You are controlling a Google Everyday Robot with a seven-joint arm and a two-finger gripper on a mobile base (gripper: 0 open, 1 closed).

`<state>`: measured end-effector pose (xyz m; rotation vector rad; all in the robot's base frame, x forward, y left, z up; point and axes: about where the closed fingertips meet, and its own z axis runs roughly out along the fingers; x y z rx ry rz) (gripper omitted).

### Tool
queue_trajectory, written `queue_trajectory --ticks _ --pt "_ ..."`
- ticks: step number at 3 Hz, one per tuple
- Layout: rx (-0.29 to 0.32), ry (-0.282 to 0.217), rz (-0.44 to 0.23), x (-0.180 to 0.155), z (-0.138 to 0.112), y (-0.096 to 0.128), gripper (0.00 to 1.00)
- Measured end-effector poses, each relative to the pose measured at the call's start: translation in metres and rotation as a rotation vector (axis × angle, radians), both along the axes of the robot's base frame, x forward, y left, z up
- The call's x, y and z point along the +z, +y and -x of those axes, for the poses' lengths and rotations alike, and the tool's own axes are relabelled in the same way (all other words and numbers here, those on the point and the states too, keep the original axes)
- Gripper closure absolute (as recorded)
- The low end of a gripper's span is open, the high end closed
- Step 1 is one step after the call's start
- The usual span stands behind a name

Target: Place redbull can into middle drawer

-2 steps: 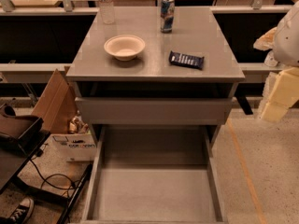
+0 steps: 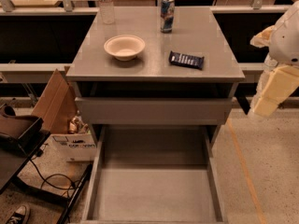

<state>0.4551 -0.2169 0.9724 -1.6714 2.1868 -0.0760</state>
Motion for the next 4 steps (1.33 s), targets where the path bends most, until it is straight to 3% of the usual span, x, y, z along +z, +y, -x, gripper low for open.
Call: queue_trajectory --ticks 2,4 --pt "-0.045 -0.182 -0.323 0.012 -0.111 0.013 0.0" --pt "-0.019 -0.355 -0.675 0.035 -0.23 0.058 0.0"
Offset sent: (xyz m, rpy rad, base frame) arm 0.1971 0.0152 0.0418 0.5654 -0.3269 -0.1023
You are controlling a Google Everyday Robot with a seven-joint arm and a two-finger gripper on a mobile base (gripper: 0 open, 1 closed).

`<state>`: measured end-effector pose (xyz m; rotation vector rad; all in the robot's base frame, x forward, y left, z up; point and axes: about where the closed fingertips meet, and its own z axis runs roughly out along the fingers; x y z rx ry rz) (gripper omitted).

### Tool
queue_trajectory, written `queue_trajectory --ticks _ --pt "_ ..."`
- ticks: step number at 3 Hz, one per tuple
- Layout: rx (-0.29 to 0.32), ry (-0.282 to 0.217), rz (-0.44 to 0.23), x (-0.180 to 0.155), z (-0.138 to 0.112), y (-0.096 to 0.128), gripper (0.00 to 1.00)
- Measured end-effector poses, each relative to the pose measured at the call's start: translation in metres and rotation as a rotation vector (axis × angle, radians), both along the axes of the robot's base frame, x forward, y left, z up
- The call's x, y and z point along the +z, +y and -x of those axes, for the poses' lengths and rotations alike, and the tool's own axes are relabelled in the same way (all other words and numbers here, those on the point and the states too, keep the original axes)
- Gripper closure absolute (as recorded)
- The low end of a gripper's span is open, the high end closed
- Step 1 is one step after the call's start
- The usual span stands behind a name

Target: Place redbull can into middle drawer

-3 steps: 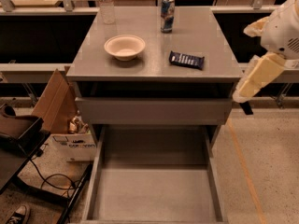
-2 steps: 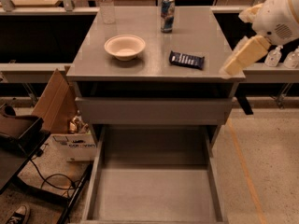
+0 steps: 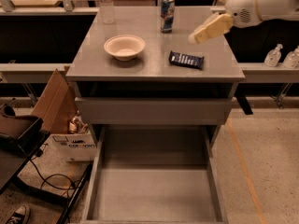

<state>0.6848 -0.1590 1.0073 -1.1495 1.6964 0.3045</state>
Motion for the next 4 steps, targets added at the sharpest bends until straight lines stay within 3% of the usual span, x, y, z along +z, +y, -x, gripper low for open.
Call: queue_trajectory --ticks 1,3,4 --pt "0.019 -0.076 -0.117 0.009 -0.035 0.019 0.0" --pt "-0.002 -0.076 -0.147 0.007 -0.043 0.02 0.0" --pt "-0.093 -0.068 -0.26 -0.003 -0.085 0.015 0.0"
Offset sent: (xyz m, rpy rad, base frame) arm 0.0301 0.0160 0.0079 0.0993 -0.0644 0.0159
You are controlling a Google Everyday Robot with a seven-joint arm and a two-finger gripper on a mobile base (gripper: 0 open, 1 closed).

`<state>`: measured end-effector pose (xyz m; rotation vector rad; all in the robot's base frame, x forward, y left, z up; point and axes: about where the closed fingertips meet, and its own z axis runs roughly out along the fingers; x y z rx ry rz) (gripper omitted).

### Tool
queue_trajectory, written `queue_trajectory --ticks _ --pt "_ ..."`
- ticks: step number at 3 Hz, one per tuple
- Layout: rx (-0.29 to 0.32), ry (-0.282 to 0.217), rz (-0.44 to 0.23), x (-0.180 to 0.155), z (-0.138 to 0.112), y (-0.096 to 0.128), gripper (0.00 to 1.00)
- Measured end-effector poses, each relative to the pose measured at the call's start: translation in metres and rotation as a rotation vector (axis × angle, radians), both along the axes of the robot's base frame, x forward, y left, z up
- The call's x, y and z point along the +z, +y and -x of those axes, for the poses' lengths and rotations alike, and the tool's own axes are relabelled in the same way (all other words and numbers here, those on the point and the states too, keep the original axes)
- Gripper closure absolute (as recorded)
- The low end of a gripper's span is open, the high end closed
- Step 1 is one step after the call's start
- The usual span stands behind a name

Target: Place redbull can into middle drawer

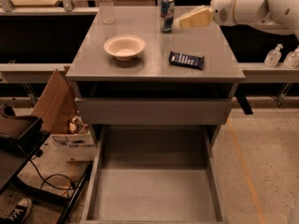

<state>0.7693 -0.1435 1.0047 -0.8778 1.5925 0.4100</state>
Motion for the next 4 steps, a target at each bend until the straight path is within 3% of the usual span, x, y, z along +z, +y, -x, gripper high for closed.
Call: queue_trajectory --ticks 1,2,3,4 --pt "-0.117 0.004 -0.079 -0.008 -0.056 -0.009 0.0" --pt "-0.2 0.0 -0.095 -0.014 -0.102 -0.014 0.0" --pt "-0.234 0.0 -0.113 -0.024 -0.14 -0.004 0.0" --pt "-0.234 0.0 -0.138 -0.034 -0.16 0.01 0.0"
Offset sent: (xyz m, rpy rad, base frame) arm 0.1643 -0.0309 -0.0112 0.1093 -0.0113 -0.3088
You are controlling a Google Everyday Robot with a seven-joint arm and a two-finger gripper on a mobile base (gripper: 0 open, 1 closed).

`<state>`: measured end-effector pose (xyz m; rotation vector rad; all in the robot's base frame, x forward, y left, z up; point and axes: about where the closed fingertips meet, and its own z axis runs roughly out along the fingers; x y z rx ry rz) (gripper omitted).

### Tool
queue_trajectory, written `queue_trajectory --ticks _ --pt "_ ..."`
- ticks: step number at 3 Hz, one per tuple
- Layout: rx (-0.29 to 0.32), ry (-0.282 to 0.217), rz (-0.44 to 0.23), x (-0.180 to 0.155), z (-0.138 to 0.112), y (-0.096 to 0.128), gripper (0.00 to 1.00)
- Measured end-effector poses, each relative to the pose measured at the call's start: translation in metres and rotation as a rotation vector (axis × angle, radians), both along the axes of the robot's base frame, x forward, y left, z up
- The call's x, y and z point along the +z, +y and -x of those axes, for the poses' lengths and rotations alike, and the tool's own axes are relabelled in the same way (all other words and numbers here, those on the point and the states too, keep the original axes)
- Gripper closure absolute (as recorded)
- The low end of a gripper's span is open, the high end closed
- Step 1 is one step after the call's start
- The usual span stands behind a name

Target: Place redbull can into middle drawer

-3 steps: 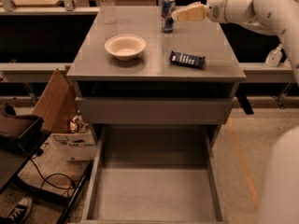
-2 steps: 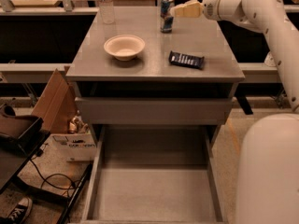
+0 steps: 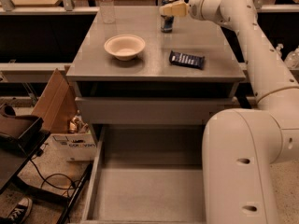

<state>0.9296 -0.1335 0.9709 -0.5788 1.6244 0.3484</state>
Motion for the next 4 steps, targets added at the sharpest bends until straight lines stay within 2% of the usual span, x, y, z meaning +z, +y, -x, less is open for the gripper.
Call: queue_trajectory --ticks 2,4 --pt "0.002 -0.027 -0.056 -0.025 -0.033 0.024 0.0" --pt "0.004 -0.005 -0.037 -0.055 -0.051 0.052 0.03"
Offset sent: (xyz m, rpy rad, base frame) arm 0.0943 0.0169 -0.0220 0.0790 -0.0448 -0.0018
